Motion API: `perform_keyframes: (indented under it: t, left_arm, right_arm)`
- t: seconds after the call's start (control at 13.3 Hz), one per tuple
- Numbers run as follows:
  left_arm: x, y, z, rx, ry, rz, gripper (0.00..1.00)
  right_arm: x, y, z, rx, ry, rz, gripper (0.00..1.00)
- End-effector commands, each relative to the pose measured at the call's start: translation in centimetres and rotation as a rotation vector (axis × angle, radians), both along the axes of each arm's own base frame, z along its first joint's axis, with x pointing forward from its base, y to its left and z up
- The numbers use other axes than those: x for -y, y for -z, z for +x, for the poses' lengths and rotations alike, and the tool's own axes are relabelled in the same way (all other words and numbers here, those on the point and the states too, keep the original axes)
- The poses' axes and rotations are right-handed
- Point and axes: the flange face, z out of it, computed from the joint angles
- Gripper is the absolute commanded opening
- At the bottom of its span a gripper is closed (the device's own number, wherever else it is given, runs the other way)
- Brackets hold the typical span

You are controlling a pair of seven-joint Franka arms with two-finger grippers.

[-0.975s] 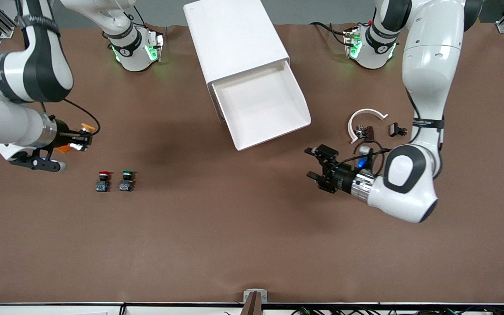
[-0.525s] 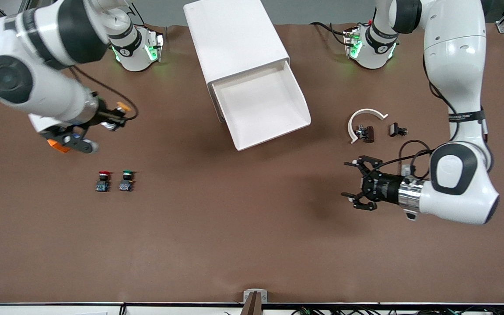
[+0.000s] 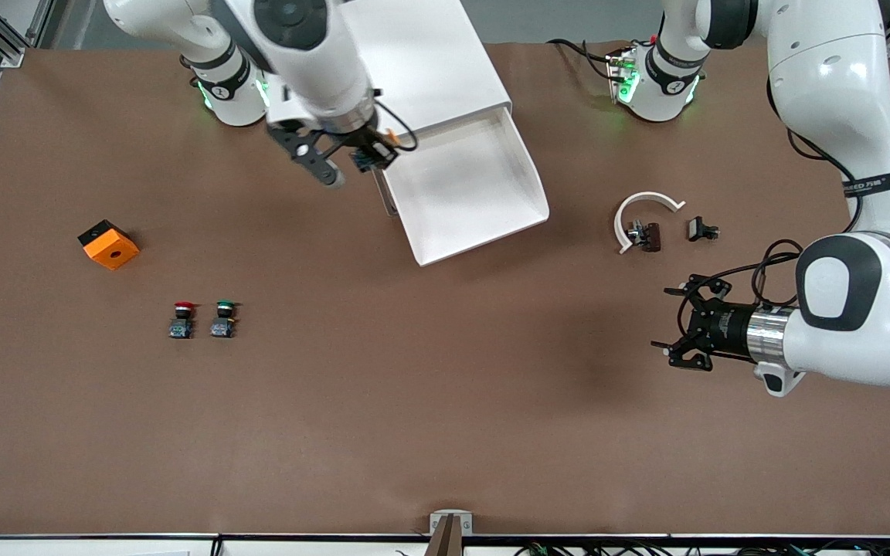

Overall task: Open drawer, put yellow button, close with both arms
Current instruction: 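Carry the yellow button over the open drawer with the right gripper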

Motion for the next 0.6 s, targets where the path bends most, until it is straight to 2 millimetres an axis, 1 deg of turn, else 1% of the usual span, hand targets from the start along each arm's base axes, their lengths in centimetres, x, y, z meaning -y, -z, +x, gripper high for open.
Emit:
perform_keyframes:
  t: [0.0,0.07,0.22,0.3,0.38,0.45,0.53]
  left_arm:
    - [-0.5,-3.0,-0.2,0.062,0.022,0.042,1.00]
    - [-0.5,-3.9,-0.3,0.081,0.033,0.064,1.00]
    - [1.4,-5.0,-0.9,0.121,0.149,0.124,1.00]
    - [2.6,-5.1,-1.3,0.147,0.247,0.140,1.00]
    - [3.2,-5.6,-1.5,0.173,0.308,0.131,1.00]
    - [3.2,-5.8,-1.5,0.189,0.335,0.118,1.00]
    - [3.3,-6.1,-1.5,0.211,0.363,0.105,1.00]
  right_arm:
    - [-3.9,1.8,0.8,0.026,0.147,0.031,0.15]
    - [-4.9,2.3,1.5,0.040,0.175,0.043,0.15]
    - [-6.6,4.1,2.6,0.032,0.188,0.036,0.15]
    - [-7.4,4.7,2.9,0.030,0.200,0.036,0.15]
    - [-8.2,5.4,2.8,0.028,0.209,0.031,0.15]
    - [-8.9,6.2,2.8,0.025,0.209,0.024,0.15]
    - [-9.1,6.7,3.0,0.026,0.209,0.025,0.15]
